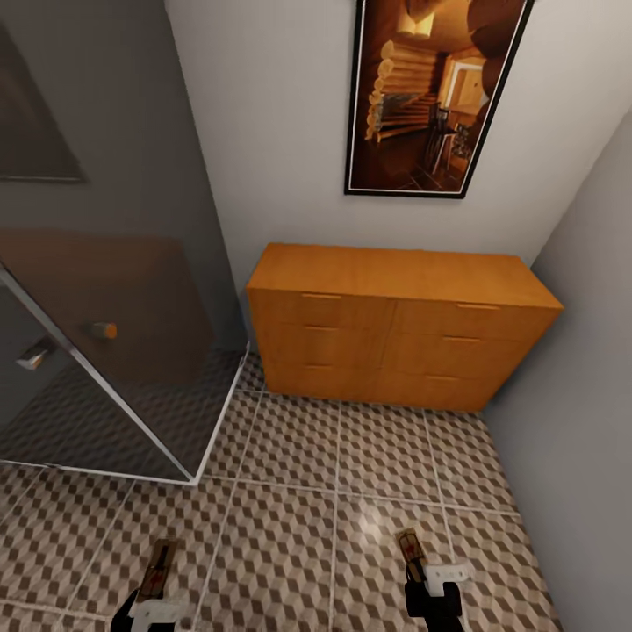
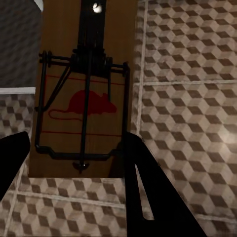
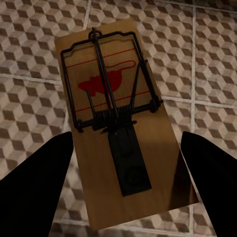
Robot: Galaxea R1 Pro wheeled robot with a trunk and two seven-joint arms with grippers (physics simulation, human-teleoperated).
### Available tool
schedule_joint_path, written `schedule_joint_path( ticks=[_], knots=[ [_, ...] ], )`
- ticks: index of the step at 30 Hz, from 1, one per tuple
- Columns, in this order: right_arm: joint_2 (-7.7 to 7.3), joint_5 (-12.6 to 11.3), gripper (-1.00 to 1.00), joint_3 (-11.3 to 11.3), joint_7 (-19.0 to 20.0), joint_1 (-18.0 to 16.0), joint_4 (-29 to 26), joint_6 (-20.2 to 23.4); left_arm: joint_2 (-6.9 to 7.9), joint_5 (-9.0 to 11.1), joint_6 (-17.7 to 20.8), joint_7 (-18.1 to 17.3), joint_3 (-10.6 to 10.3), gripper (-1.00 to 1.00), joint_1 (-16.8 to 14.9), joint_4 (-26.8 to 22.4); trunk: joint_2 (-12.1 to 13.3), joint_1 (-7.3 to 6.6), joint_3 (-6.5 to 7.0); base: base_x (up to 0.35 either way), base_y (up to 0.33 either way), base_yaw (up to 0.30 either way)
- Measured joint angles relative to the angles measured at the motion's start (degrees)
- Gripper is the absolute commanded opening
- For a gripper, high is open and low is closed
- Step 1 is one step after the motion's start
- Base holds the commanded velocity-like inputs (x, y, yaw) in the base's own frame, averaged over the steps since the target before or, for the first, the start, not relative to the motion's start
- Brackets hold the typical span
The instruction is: Take the four mousetraps from the cabinet in the bathroom and place them on the bathroom floor. Make sure all four end up on the same floor surface, and ensure that at least two of them are either under or directly next to the same bathroom sink.
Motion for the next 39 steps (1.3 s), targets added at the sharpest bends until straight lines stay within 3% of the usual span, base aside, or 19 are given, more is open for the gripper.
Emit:
schedule_joint_path(
  ticks=[26, 39],
  knots=[
    [0.00, 0.0, -1.00, 0.0, 0.0, 0.0, 0.0, 0.0, -0.06, 0.0, 0.0, 0.0, 0.0, -1.00, 0.0, 0.0, 0.0, 0.00, 1.72, -0.175, 0.000, 0.206],
    [0.00, 0.0, -1.00, 0.0, 0.0, 0.0, 0.0, 0.0, -0.06, 0.0, 0.0, 0.0, 0.0, -1.00, 0.0, 0.0, 0.0, 0.00, 2.58, -0.029, 0.000, 0.206]
  ],
)
